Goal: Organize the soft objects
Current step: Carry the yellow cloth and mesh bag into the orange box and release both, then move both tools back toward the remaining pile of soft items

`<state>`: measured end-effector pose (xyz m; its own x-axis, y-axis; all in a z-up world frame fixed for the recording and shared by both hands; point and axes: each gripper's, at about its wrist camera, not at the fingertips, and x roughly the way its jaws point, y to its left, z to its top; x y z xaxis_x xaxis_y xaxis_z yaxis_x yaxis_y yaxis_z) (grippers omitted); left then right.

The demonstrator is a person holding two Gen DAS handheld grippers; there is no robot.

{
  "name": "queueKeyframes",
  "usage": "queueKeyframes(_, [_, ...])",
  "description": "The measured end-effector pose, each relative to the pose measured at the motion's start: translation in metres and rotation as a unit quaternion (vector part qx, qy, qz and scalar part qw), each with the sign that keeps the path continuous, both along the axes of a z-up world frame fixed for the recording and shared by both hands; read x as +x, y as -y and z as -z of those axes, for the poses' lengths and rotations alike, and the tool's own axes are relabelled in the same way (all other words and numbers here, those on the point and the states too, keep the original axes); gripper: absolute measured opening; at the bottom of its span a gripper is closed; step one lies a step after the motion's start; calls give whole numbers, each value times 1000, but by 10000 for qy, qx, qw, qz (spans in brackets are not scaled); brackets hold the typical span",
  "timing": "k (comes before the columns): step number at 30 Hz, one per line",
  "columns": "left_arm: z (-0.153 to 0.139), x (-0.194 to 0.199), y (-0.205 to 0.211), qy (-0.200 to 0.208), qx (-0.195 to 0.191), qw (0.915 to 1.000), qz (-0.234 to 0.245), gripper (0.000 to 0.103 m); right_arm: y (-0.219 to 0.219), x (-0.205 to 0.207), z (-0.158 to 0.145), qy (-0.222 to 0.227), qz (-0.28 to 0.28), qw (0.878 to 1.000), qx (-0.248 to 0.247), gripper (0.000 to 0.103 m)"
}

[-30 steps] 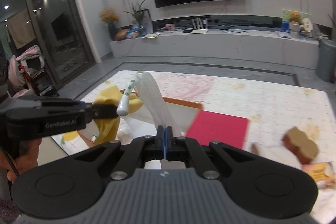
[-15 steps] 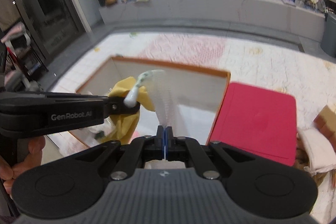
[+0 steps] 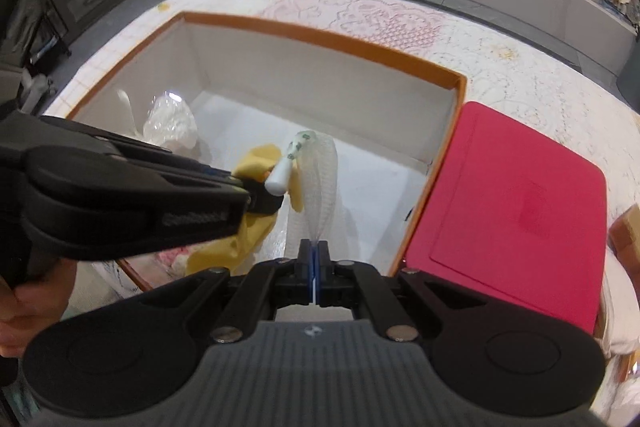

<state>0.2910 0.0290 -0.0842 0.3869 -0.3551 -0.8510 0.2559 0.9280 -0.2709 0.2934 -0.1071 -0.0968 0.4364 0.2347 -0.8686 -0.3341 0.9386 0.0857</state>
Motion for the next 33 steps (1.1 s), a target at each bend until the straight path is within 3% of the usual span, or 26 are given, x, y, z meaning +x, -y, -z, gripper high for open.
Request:
queueKeyframes(8, [2,-6,-4,-66,146,9999,37,13,-5,1,1,32,-224,9996,-192,0])
queueKeyframes(10, [-2,-8,-4,-22,197,9998,38,24,-5,-1,0,56,-242,9995,-203,2])
queueKeyframes(14, [-10,-9,-3,59,214,9998,12,31,-5,-2,-1,70,-257,9994,-211,4])
queueKeyframes(17, [-16,-13,-6,143,260,9996,-30,31,-5,-6,-4,105,-266,9994,-182,8])
queueKeyframes(21, [-27,-18,-6,242,340,9991,-89,31,-4,-13,-10,198,-263,9993,-154,21])
queueKeyframes(33, [-68,-70,-2,1181,236,9927,-62,31,9,-47,-46,664,-121,9976,132,31])
